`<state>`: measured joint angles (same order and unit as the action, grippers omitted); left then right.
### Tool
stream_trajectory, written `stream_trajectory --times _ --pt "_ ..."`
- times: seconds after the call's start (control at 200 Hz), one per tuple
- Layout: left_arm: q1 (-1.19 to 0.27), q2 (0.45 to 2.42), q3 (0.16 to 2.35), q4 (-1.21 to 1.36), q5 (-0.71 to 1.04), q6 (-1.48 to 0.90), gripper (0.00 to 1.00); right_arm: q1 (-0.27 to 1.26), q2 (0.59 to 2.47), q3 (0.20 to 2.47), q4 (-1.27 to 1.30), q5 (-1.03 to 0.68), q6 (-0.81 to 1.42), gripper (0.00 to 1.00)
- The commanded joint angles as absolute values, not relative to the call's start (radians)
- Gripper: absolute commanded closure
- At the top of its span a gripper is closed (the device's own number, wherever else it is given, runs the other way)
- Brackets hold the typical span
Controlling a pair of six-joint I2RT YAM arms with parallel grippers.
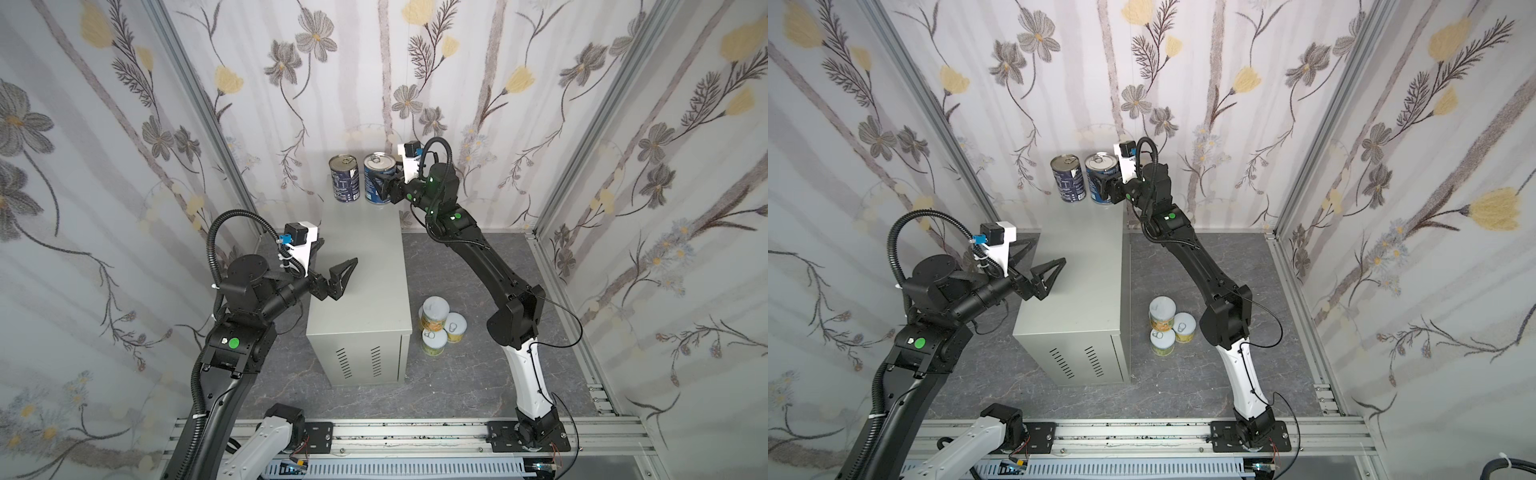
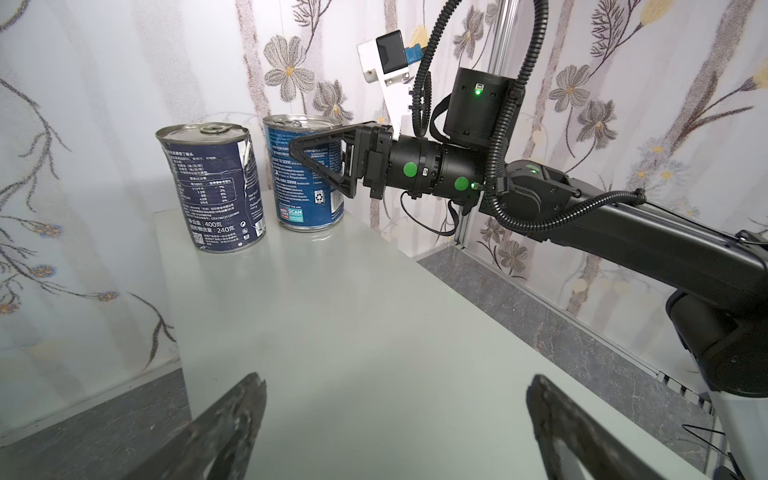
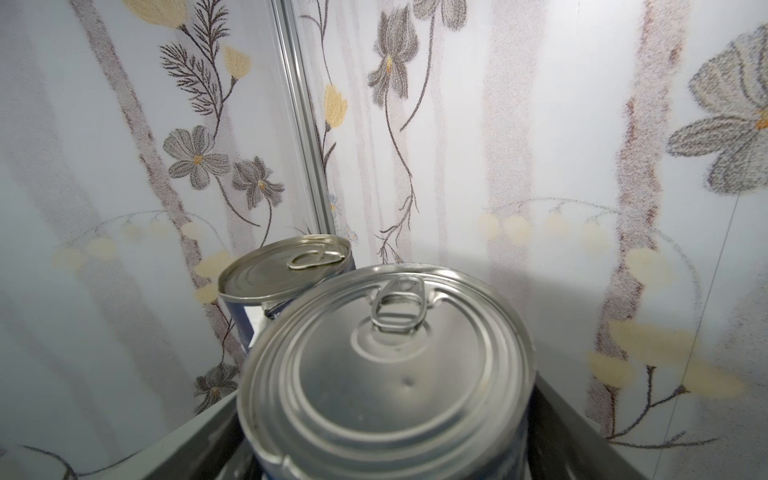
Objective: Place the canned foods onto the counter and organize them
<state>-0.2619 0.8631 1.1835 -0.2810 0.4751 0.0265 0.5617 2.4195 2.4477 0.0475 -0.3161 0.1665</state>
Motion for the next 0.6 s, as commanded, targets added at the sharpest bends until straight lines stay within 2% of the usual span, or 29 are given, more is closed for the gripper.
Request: stream_trajectory --times 0.0,0.115,0.335,0.595 --pt "-0.262 0.863 1.181 -0.23 0.486 0.032 0.0 0.565 2.421 2.451 0.026 -0.337 0.203 0.07" --pt "-0.264 0.861 1.18 -0.231 0.486 0.034 0.0 0.566 2.408 2.451 -0.007 -0.329 0.19 0.01" --pt "-0.266 0.857 1.175 -0.229 0.486 0.031 0.0 0.575 2.385 2.433 -0.077 -0.299 0.151 0.0" --pt "-0.268 0.851 1.188 -0.257 0.453 0.044 0.0 0.588 2.386 2.403 -0.075 -0.282 0.149 0.11"
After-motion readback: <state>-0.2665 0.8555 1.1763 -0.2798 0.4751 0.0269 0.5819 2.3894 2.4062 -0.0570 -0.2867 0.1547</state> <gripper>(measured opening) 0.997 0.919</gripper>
